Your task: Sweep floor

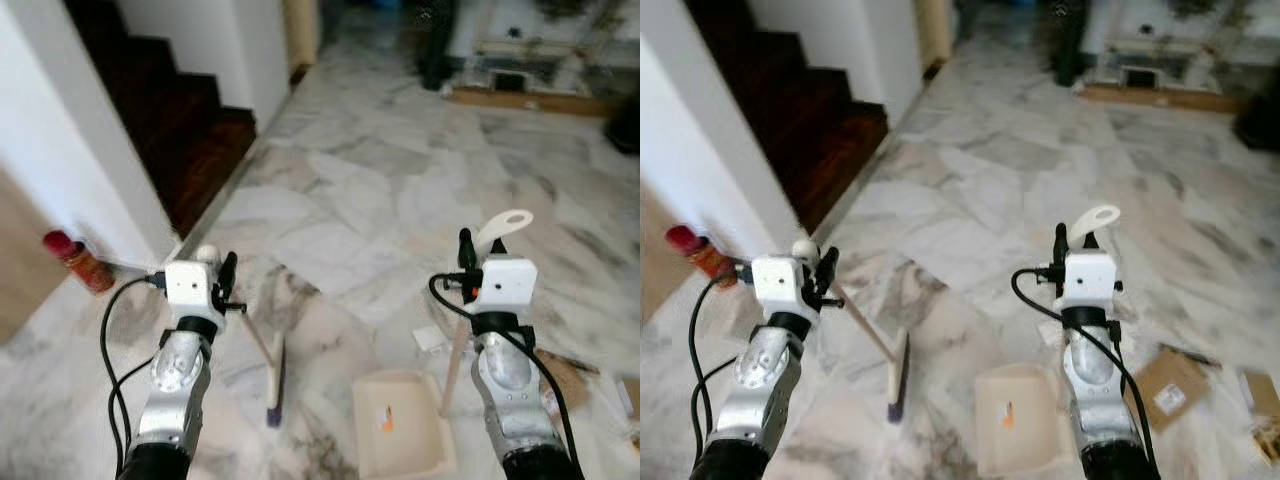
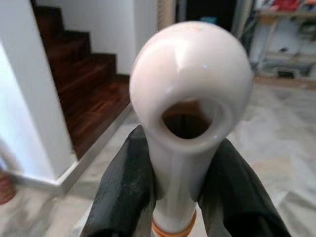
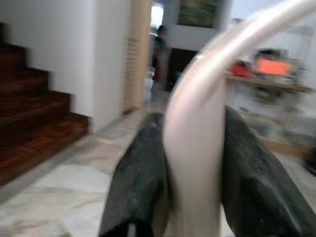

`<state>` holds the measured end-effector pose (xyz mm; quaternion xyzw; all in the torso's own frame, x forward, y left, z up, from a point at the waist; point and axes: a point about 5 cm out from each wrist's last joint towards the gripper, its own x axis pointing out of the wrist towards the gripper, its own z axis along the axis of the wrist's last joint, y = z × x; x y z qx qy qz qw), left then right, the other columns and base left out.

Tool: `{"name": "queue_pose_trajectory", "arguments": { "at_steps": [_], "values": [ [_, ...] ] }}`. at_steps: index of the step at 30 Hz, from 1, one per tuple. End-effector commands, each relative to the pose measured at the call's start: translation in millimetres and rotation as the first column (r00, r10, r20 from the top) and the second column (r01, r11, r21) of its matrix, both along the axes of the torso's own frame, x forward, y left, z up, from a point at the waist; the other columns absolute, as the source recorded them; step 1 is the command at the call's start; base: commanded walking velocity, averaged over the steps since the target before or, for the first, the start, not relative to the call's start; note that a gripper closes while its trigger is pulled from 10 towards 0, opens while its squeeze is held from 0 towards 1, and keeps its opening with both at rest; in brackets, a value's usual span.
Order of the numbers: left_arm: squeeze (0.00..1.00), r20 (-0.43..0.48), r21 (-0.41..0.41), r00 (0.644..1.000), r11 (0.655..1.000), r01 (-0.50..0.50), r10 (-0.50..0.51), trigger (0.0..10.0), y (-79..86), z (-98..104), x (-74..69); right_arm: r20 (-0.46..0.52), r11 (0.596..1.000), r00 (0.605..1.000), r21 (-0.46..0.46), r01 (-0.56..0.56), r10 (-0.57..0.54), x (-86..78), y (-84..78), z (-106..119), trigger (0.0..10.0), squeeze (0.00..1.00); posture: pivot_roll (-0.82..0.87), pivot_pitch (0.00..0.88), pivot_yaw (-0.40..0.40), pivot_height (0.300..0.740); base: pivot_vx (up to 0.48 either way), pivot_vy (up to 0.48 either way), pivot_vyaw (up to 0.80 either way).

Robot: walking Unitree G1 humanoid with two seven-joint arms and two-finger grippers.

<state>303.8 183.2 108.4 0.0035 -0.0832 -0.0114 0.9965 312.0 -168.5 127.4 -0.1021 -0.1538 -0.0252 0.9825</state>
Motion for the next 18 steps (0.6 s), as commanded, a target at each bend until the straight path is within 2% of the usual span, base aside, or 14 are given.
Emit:
{"name": "queue_pose_trajectory", "arguments": {
  "at_steps": [1, 18],
  "values": [
    [0.0, 0.053, 0.017, 0.999, 1.0, 0.013, -0.014, 10.0, -4.5, 12.4, 4.4, 0.031, 0.999, 0.999, 0.022, 0.029, -0.029, -0.2, -7.7, 6.8, 10.0, 0.0, 0.05, 0.076, 0.022, 0.74, 0.345, 0.0, 0.0],
    [0.0, 0.054, 0.019, 0.998, 1.0, 0.015, -0.016, 10.0, -4.8, 14.3, 6.0, 0.043, 0.999, 0.999, 0.041, 0.017, -0.019, 1.0, -4.1, 9.6, 10.0, 0.0, 0.05, 0.094, 0.028, 0.74, 0.341, 0.0, 0.0]
  ]
}}
